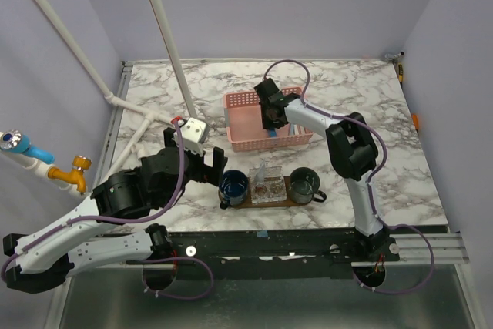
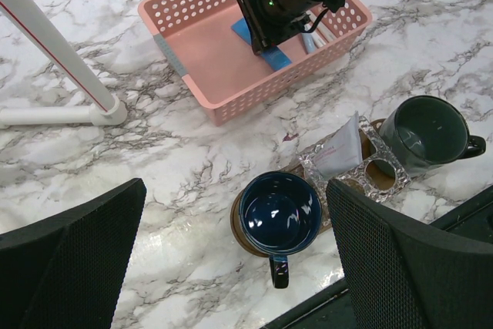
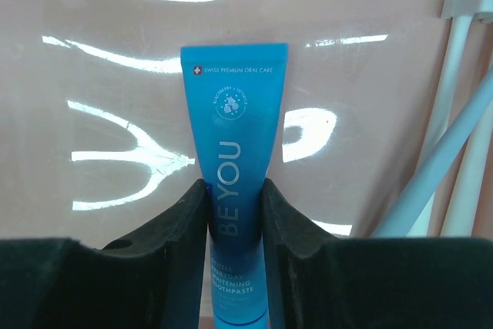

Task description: Prepare toiletry sets of a toothbrush and toothpaste on the tray

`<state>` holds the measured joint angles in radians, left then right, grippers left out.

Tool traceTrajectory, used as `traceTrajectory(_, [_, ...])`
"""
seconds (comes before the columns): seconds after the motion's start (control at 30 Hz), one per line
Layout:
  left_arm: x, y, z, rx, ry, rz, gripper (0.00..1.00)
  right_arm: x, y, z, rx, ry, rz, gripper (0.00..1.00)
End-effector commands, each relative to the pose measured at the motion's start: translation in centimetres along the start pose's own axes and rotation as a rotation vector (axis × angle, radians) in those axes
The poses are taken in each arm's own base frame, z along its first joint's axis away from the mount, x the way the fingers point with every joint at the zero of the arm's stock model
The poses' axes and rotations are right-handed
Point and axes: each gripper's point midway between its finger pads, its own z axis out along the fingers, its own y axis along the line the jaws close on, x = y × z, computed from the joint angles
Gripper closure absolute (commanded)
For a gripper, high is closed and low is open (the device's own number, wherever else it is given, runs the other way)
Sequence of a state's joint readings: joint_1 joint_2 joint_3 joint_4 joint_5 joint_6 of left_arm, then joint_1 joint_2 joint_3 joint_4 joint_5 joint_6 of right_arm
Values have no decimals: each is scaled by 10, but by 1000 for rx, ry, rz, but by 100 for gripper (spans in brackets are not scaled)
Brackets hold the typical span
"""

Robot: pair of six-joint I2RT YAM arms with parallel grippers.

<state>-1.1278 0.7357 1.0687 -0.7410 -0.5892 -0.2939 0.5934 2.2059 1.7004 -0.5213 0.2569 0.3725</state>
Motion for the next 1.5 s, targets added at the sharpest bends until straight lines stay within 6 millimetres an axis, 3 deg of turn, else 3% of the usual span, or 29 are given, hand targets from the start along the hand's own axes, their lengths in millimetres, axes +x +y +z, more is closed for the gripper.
traceTrajectory(0.0, [-1,3,1,-17,-12,-1,1,4,0,6,-9,29,1,71])
traceTrajectory(0.17, [0,5,3,-31,-13,6,1,-11,-1,-8,-11,-15,17,72])
traceTrajectory(0.33, [3,4,6,-36,-2,8,1,-37,-4,-37,-19,-103,47,72])
traceTrajectory(0.57, [3,3,7,-37,-4,-7,1,-77,-6,-97,-85,-287,96,72])
traceTrajectory(0.73, [1,-1,9,-23,-5,-26,1,-93,-7,-144,-148,-382,129,72])
traceTrajectory(0.77, [-1,-3,8,-14,-6,-32,1,-105,-4,-156,-182,-437,147,72])
traceTrajectory(0.8, [-2,-5,8,-6,-5,-37,1,-96,-8,-164,-183,-416,145,72])
traceTrajectory(0.9, [-10,-15,5,40,-5,-73,1,-99,-4,-199,-259,-482,167,72])
traceTrajectory(1.13, [-21,-47,-2,196,-2,-210,1,-84,25,-290,-618,-651,222,70])
traceTrajectory(1.47, [-26,-80,-13,371,5,-347,1,-51,50,-379,-990,-713,313,69])
